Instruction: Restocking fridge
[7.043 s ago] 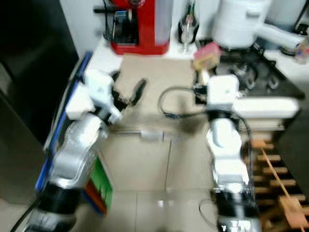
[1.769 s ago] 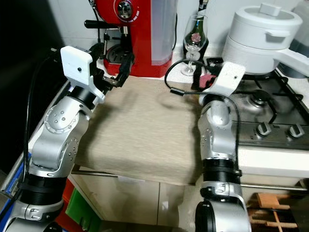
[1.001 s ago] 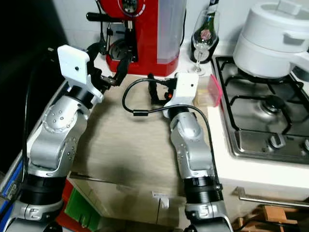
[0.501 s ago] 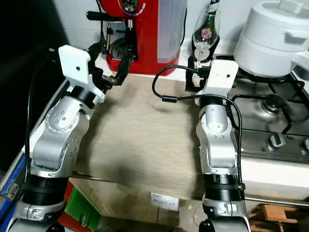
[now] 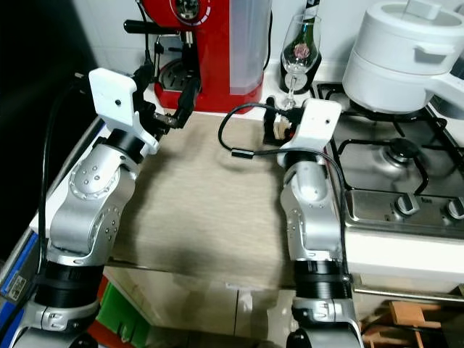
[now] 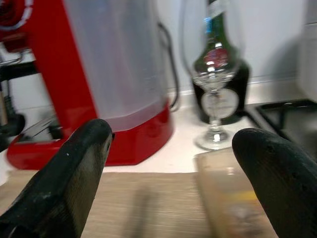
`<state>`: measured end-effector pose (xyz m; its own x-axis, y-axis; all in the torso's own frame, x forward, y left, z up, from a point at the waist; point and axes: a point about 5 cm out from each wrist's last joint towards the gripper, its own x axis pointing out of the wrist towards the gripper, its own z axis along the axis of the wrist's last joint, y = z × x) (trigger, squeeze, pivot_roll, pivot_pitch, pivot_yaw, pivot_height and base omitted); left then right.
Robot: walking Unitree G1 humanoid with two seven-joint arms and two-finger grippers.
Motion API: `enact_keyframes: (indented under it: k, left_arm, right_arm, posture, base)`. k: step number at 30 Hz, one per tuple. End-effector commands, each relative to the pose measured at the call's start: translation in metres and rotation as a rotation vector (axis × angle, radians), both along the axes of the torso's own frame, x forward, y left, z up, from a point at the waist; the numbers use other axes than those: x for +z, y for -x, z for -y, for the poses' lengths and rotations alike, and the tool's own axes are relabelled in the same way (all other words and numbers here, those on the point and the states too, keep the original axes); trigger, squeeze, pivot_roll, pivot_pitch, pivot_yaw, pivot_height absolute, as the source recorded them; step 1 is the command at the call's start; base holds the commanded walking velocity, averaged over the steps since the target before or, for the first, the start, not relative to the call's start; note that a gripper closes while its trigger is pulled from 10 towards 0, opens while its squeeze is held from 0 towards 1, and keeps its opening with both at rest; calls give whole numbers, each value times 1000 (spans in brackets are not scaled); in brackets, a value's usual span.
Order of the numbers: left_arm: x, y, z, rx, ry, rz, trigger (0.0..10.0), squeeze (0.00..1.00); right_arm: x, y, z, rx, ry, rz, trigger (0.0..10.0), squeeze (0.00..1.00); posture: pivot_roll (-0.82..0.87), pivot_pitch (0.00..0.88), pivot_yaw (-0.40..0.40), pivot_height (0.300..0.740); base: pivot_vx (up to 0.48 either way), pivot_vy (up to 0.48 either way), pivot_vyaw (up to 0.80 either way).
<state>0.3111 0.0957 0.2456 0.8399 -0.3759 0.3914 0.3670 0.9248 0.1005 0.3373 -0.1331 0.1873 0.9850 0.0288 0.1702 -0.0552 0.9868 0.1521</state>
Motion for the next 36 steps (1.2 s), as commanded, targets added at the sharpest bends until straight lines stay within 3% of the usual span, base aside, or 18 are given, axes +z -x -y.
enact_keyframes:
  k: [1, 22, 31, 36]
  left_arm:
    - [4, -3, -1, 4, -3, 2, 10000, 0]
    - [5, -4, -3, 9, -6, 5, 10000, 0]
    - [5, -3, -3, 13, -2, 4, 10000, 0]
    - [5, -3, -4, 17, 0, 7, 10000, 0]
  right_arm:
    - [8, -2, -9, 46, -1, 20, 10000, 0]
    - [-41, -3, -20, 145, -190, -253, 10000, 0]
    - [-42, 1, -27, 179, -145, -254, 10000, 0]
    - [-16, 5, -27, 195, -47, -104, 10000, 0]
  posture:
    - [-54, 0, 48, 740]
    - [-49, 0, 49, 740]
    - [-50, 0, 41, 740]
    - [-49, 0, 38, 740]
  base:
    - [0, 0, 0]
    - [0, 0, 0]
    - [0, 0, 0]
    - [0, 0, 0]
